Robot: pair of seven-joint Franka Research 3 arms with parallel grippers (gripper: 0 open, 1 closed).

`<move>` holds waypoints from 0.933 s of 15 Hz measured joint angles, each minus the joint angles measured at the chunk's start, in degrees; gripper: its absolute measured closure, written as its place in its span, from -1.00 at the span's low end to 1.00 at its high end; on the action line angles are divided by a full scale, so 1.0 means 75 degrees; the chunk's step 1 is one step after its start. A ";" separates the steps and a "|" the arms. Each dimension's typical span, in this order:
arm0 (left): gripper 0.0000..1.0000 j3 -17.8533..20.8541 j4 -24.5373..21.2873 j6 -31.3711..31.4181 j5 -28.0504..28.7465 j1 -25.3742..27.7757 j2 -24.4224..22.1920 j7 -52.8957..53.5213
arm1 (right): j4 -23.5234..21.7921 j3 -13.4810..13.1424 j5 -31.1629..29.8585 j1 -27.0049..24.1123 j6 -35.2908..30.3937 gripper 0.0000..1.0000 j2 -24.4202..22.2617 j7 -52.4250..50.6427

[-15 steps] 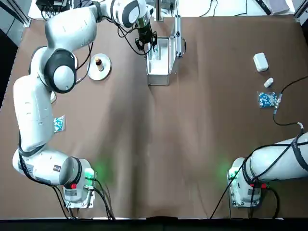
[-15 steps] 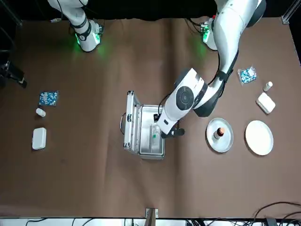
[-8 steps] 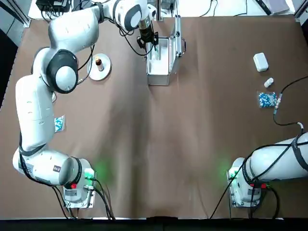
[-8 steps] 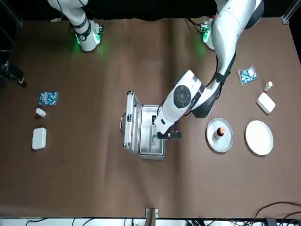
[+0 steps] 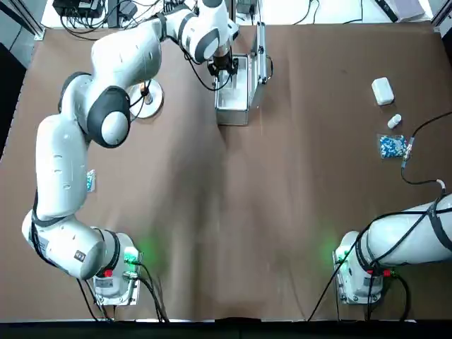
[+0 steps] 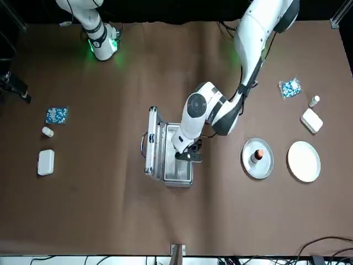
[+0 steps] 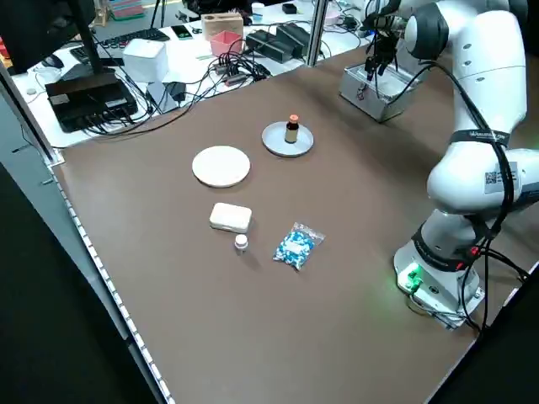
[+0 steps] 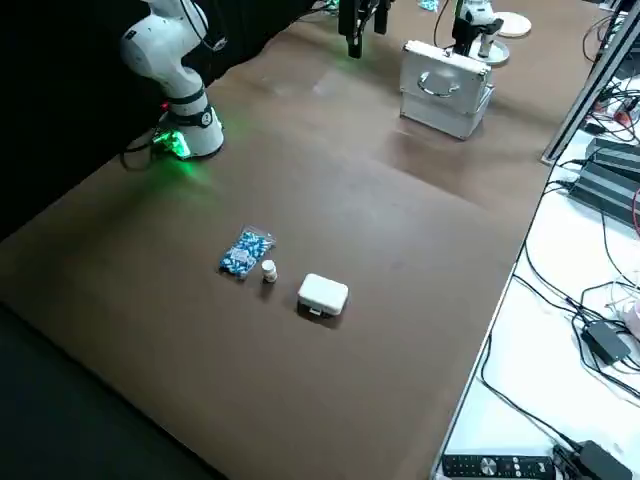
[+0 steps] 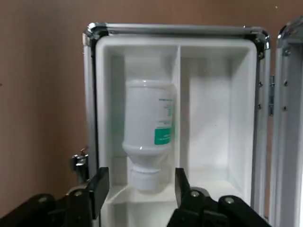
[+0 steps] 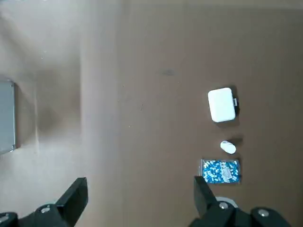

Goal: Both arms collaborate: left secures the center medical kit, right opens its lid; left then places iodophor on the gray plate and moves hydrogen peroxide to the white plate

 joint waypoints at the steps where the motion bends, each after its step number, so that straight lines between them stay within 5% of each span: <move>1: -0.29 0.0035 0.0000 0.0080 0.0000 -0.0034 0.0055 0.0000 | 0.0000 -0.0001 0.0000 0.0000 0.0000 -0.97 0.0000 0.0000; 14: -0.19 0.0064 0.0012 0.0238 0.0158 -0.0028 0.0152 0.0035 | 0.0038 -0.0019 0.0000 -0.0004 0.0007 -0.97 0.0000 0.0001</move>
